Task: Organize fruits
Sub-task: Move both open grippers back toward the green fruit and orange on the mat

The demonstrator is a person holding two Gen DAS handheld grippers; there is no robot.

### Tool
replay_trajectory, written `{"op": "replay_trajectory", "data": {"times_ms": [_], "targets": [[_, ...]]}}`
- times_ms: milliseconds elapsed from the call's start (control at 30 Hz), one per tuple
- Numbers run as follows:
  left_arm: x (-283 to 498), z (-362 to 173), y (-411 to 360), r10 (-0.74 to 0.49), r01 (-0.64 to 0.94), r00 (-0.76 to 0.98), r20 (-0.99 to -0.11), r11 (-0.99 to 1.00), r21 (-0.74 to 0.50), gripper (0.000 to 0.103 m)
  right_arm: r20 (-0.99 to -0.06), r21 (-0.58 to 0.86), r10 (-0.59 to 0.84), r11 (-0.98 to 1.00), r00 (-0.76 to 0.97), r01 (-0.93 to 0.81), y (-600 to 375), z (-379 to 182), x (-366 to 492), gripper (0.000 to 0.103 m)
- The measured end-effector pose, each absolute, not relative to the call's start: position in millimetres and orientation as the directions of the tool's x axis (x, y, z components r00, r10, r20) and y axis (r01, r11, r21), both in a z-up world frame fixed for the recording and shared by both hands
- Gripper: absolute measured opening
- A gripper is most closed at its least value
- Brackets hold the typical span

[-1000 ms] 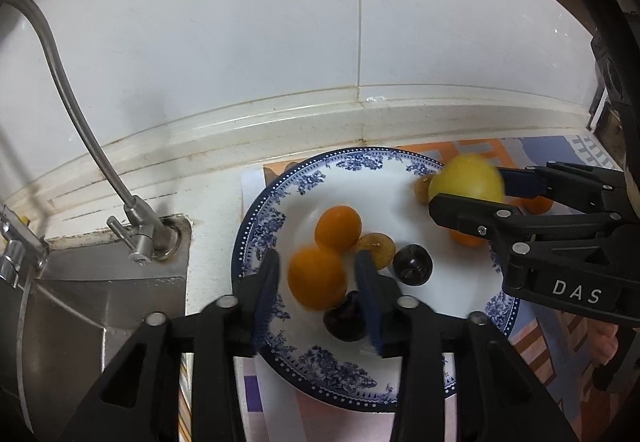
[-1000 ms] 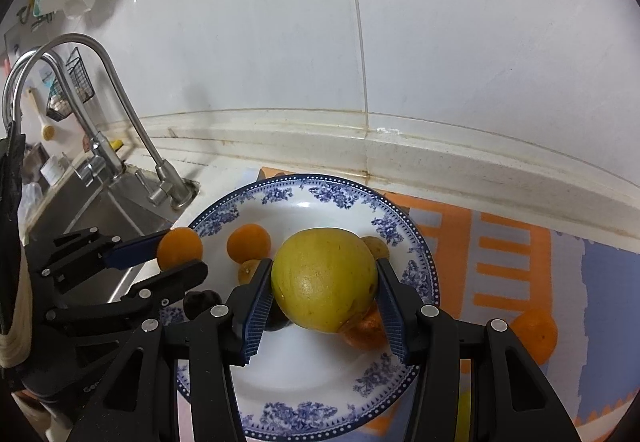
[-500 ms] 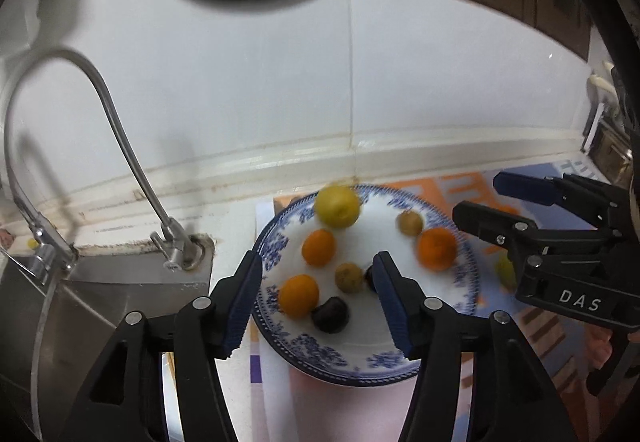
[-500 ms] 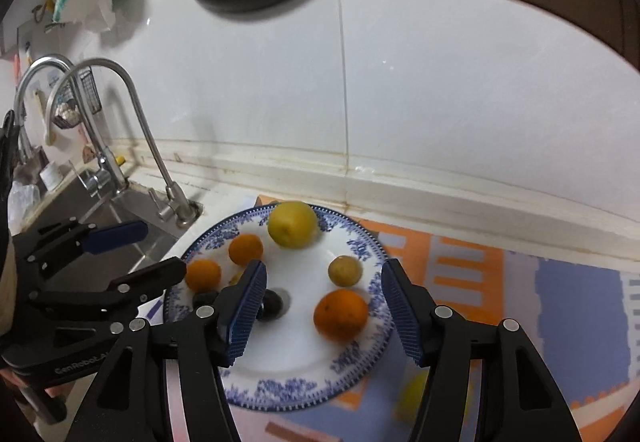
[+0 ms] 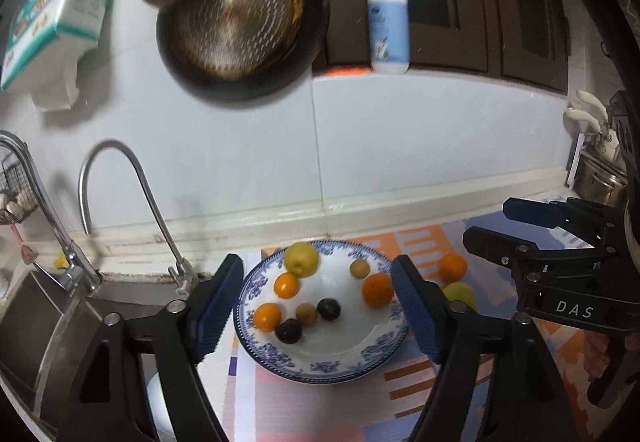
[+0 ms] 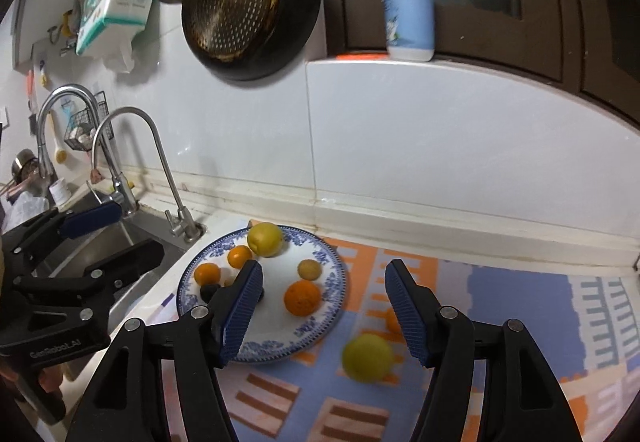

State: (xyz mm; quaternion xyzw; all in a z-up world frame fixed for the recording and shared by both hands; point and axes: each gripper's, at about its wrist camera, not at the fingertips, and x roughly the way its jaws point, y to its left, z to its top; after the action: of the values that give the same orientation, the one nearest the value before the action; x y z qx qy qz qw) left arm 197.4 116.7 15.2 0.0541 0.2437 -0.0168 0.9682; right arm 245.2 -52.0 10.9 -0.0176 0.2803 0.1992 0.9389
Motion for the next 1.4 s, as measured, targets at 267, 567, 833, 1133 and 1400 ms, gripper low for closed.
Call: {"op": "replay_trajectory", "data": {"times_ms": [267,567,833,1133,1400], "targets": [[186.0,17.4,78.2,-0.021,0.089,0.9,-0.435,0.987,0.137,0.087,-0.52,0.03,0.35,0.919,0.779,-0.393,-83.5,19.2,234.7,0.065],[194.5,-3.0,36.1,-0.076,0.167,0.887,-0.456,0.973,0.162,0.087,-0.55,-0.044,0.341,0.9,0.762,-0.434,-115.5,6.7,238.9,0.065],[213.4,-33.2,6.8,-0.149,0.277,0.843,-0.517,0.944,0.18,0.086,-0.595,-0.109,0.332,0.868,0.732,-0.483,-132.7,-18.2,256.6,0.065],[241.6,-73.1,-5.6,-0.19,0.365,0.752,-0.631,0.917,0.159,0.078,-0.663,-0.103,0.358,0.827,0.658,-0.553,-135.5,-60.1,285.4,0.064],[263.8,-95.9,-8.3,-0.223,0.411,0.684,-0.695,0.905,0.114,0.068,-0.701,-0.082,0.391,0.787,0.597,-0.612,-130.6,-88.8,307.7,0.062]]}}
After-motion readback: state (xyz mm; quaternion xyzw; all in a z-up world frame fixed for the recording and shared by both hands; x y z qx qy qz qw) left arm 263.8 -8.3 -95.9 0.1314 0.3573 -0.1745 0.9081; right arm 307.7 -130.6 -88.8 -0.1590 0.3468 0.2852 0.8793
